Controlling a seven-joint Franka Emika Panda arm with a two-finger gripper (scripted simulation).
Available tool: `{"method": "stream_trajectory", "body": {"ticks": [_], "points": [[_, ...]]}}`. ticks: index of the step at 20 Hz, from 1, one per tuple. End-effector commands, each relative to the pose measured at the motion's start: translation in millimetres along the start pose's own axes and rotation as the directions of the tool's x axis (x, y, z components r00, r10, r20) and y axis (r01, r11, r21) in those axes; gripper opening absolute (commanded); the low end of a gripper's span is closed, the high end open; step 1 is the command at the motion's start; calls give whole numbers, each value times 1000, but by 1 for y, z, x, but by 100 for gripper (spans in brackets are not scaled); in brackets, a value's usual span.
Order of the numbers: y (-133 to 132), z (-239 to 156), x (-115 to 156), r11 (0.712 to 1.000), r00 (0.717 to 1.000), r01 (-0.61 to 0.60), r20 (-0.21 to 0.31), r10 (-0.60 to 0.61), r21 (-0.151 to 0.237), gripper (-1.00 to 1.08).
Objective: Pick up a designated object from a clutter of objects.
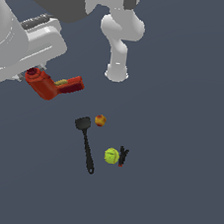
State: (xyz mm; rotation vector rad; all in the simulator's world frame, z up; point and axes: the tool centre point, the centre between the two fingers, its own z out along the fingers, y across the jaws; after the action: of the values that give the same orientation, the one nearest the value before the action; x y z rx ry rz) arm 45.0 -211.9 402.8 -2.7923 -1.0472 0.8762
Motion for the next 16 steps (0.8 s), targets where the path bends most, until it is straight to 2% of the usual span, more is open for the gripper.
{"method": "stream_trajectory", "body": {"ticks": [1, 9, 16], "points": [[1, -4, -3, 1000, 1000, 0, -1, 0, -3, -100], [2, -3, -5, 1000, 1000, 1, 1, -1, 0, -100], [2, -13, -23, 1000, 1000, 0, 0, 0, 0, -100]]}}
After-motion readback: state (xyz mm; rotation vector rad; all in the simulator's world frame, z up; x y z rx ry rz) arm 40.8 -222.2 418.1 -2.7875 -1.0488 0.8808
